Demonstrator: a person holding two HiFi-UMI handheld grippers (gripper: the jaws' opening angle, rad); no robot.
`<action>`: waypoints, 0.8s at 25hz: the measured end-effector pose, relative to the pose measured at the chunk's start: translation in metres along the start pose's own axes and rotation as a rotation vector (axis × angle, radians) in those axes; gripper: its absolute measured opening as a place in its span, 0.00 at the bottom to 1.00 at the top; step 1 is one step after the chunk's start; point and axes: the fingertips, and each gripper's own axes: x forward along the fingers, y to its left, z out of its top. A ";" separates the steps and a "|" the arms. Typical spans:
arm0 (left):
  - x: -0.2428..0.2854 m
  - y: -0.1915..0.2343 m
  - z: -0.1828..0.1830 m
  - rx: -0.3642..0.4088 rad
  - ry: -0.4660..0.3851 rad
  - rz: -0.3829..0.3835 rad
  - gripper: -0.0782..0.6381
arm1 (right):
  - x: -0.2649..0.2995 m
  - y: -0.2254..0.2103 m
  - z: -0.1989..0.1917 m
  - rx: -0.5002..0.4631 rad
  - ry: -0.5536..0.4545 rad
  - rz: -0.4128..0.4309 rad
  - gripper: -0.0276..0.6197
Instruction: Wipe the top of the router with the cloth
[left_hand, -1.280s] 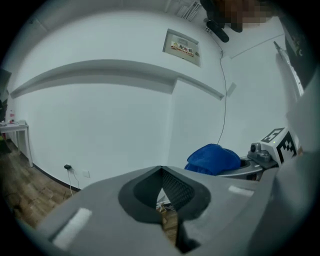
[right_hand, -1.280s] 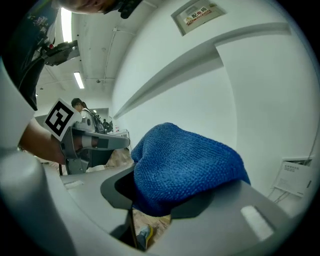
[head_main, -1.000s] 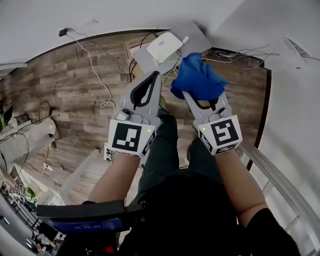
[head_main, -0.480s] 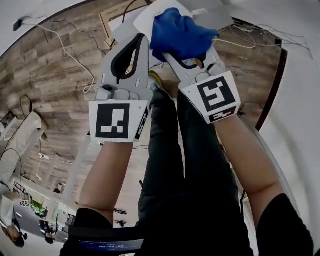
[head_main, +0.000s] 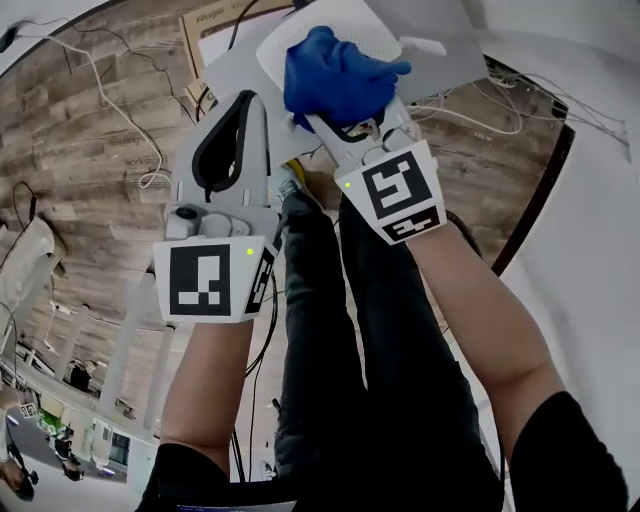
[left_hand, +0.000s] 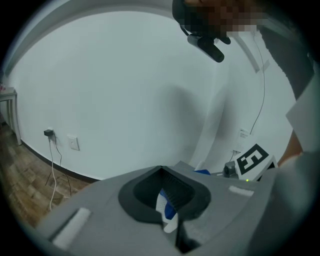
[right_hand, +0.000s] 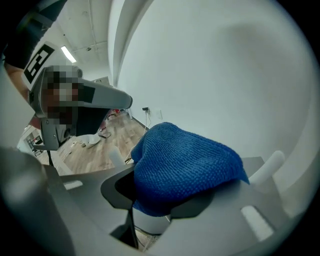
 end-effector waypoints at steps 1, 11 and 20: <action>0.000 0.000 -0.002 -0.001 0.005 0.003 0.11 | 0.003 0.000 -0.004 -0.005 0.010 0.002 0.31; 0.006 0.007 -0.007 -0.016 0.025 0.028 0.11 | 0.003 -0.058 -0.015 -0.023 0.050 -0.095 0.31; 0.010 0.015 -0.003 -0.045 0.021 0.025 0.11 | 0.031 -0.088 0.016 -0.053 0.049 -0.148 0.31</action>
